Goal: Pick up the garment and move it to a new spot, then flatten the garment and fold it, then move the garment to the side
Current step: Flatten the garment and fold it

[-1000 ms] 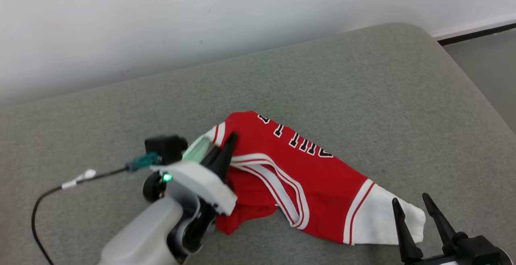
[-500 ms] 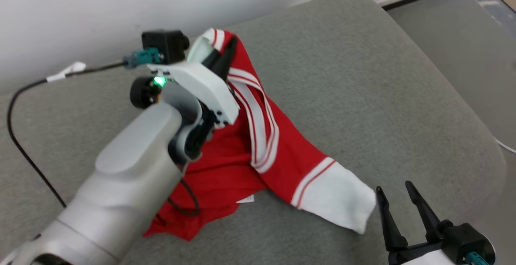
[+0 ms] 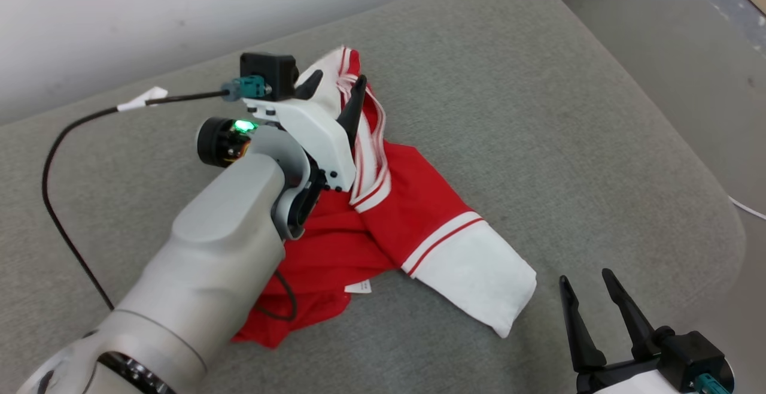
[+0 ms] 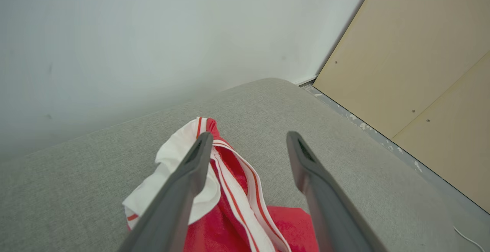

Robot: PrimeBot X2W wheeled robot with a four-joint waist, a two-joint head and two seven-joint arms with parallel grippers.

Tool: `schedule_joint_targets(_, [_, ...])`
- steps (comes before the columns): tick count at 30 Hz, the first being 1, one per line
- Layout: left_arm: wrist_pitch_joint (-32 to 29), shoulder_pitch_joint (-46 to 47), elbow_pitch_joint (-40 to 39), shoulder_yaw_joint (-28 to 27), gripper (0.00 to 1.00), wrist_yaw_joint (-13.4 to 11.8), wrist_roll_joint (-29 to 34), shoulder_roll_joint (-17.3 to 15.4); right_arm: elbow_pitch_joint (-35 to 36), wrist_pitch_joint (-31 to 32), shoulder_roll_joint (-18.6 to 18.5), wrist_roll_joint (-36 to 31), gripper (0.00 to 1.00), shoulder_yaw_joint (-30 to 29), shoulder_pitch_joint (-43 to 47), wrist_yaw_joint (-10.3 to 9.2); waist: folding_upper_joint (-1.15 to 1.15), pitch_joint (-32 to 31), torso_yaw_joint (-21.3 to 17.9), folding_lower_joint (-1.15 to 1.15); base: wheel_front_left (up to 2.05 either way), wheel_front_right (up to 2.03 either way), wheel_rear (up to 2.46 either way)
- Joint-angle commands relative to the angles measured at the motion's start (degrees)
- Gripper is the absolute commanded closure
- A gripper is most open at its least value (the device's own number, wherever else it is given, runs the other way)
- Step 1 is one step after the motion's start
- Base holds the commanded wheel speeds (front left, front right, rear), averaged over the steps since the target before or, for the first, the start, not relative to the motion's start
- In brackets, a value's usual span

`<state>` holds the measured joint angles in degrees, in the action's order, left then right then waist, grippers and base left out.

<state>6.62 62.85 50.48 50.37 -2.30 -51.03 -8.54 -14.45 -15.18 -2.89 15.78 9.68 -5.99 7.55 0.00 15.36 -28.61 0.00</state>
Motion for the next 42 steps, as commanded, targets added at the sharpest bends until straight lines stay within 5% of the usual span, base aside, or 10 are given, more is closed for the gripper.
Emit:
schedule_joint_targets(1, [0.4,-0.9,0.6,0.5,0.0,0.5,0.8,0.1,0.3,0.1,-0.1,-0.5,0.0,-0.4,-0.6,-0.13,0.0,-0.6,1.4,0.0,0.0,0.0,0.0])
schedule_joint_targets(10, [3.8,-8.5,-0.4,1.0,0.0,1.7,-0.8,-0.3,0.0,0.1,-0.1,-2.1,0.0,-1.9,1.9,-0.13,0.0,-4.6,6.5,0.0,0.0,0.0,0.0])
schedule_joint_targets(18, [6.1,-20.6,-9.0,-1.3,0.0,-1.7,-3.6,-6.1,0.0,0.1,-0.2,-3.9,0.0,-3.4,4.8,-0.13,0.0,-9.0,9.8,0.0,0.0,0.0,0.0])
schedule_joint_targets(27, [1.3,-31.9,-22.5,-1.2,0.0,-6.0,-7.0,-11.7,0.2,0.1,-0.9,-4.2,0.0,-3.2,6.0,-0.13,0.0,-10.5,13.2,0.0,0.0,0.0,0.0])
schedule_joint_targets(38, [-3.9,-33.4,-29.2,-0.3,0.0,-7.0,-9.6,-12.4,0.2,0.1,-1.0,-3.5,0.0,-2.4,4.7,-0.13,0.0,-8.7,12.7,0.0,0.0,0.0,0.0])
schedule_joint_targets(39, [-4.2,-33.3,-29.2,-0.1,0.09,-6.8,-9.5,-12.4,0.2,0.1,-1.0,-3.4,0.0,-2.5,4.7,-0.13,0.0,-8.5,12.4,0.0,0.0,0.0,0.0])
schedule_joint_targets(40, [-4.4,-33.2,-29.2,0.0,0.51,-6.7,-9.5,-12.3,0.2,0.1,-1.0,-3.4,0.0,-2.6,4.6,-0.13,0.0,-8.3,12.2,0.0,0.0,0.0,0.0])
schedule_joint_targets(42, [-4.5,-33.3,-29.3,0.1,1.0,-6.2,-9.7,-12.2,0.3,0.1,-0.9,-3.3,0.0,-2.8,4.7,-0.13,0.0,-8.0,11.9,0.0,0.0,0.0,0.0])
